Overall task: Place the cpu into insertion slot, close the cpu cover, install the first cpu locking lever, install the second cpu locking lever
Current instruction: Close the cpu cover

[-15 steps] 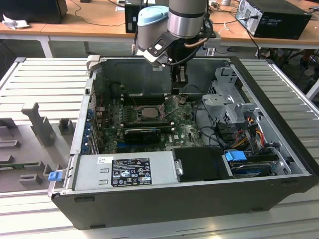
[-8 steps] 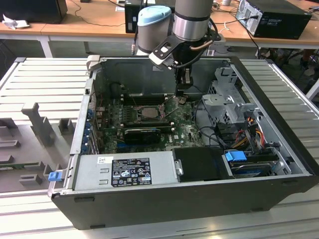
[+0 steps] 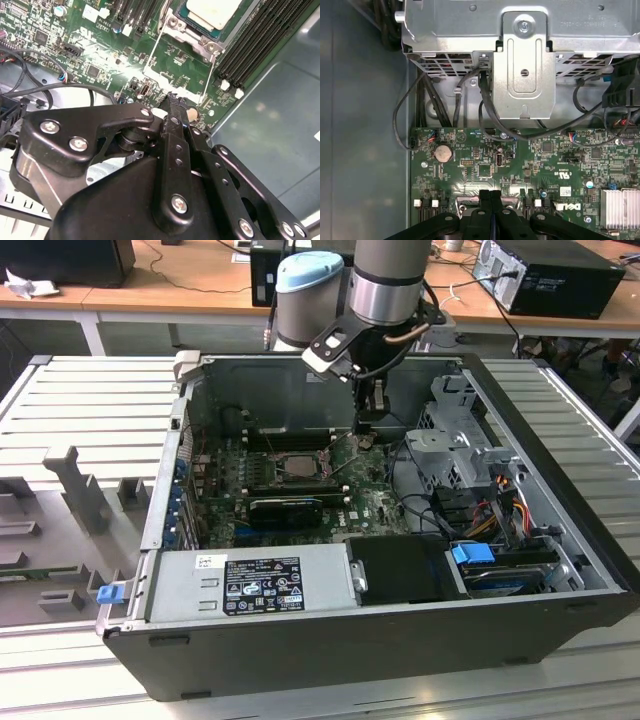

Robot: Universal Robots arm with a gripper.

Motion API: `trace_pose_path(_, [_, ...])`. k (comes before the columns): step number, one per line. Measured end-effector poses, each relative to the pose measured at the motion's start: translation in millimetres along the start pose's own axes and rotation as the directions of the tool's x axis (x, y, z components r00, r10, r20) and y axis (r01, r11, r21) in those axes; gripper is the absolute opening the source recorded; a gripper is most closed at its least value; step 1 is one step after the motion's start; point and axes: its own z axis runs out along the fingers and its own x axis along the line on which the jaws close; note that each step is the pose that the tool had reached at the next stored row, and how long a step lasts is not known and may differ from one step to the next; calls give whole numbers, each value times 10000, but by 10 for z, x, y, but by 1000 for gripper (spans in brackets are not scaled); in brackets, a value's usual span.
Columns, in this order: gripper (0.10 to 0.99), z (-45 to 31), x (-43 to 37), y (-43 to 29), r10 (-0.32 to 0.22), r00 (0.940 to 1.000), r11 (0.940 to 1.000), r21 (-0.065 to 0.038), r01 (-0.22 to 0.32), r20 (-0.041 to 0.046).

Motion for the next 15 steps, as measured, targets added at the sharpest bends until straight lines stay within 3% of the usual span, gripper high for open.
trace_pose_path(5, [106, 16, 0, 26, 0, 10000, 10000, 0, 0, 1])
trace_pose_path(10, [106, 39, 0, 126, -1, 10000, 10000, 0, 1, 0])
trace_pose_path(15, [106, 164, -3, 139, -48, 10000, 10000, 2, 48, -1])
